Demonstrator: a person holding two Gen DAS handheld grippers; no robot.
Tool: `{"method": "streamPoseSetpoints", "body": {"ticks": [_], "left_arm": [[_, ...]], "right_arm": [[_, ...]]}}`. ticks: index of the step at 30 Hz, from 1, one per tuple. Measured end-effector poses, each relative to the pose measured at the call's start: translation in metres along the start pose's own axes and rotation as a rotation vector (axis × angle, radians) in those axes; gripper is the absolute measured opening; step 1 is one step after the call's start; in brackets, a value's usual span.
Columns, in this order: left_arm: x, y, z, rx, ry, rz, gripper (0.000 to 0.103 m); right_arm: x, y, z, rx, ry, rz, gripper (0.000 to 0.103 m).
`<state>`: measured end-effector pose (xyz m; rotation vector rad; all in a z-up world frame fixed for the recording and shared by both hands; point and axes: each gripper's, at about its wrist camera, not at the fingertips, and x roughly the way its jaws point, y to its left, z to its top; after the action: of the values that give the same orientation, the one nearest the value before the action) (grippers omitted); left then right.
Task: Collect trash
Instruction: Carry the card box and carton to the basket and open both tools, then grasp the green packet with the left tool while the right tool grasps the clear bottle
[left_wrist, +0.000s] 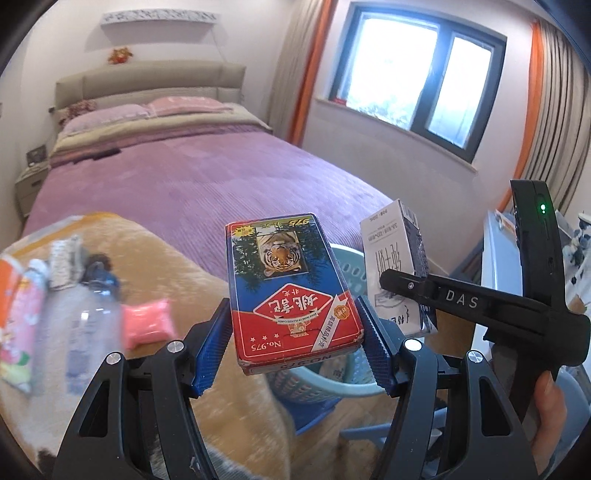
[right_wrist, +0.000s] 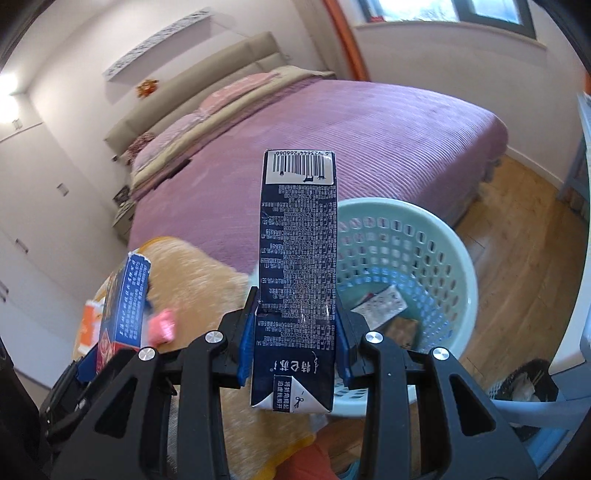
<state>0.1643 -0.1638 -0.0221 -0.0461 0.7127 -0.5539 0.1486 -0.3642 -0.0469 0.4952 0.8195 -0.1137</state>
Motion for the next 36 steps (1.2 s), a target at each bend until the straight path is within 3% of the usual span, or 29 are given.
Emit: {"method": "streamPoseSetpoints", "body": {"ticks": [5, 9, 13, 17, 26, 31, 36], "left_arm": [[0.034, -0.011, 0.0, 0.014, 0.036, -0.006, 0.065], [0.049, -0.006, 0.004, -0.03, 0.055, -0.034, 0.07], [0.039, 0.001, 0.007, -0.057, 0.033, -0.046, 0.078], [0.017, 0.009, 0.004, -0.076, 0.008, -0.063, 0.079], [-0.057, 0.039, -0.016, -0.104, -0.085, -0.015, 0.079], [-0.097, 0.068, -0.038, -0.13, -0.111, 0.071, 0.081], [-0.118, 0.094, -0.065, -0.118, -0.083, 0.149, 0.082]], "right_arm": [[0.025, -0.026, 0.007, 0.057, 0.04, -0.036, 0.033], [0.056, -0.049, 0.012, 0.128, 0.129, -0.056, 0.038], [0.06, -0.063, 0.009, 0.134, 0.122, -0.077, 0.05], [0.054, -0.056, 0.002, 0.121, 0.113, -0.042, 0.05], [0.017, 0.019, -0.017, -0.056, 0.046, 0.053, 0.05], [0.002, 0.078, -0.032, -0.189, 0.004, 0.134, 0.051], [0.004, 0.133, -0.05, -0.31, -0.008, 0.188, 0.054]]}}
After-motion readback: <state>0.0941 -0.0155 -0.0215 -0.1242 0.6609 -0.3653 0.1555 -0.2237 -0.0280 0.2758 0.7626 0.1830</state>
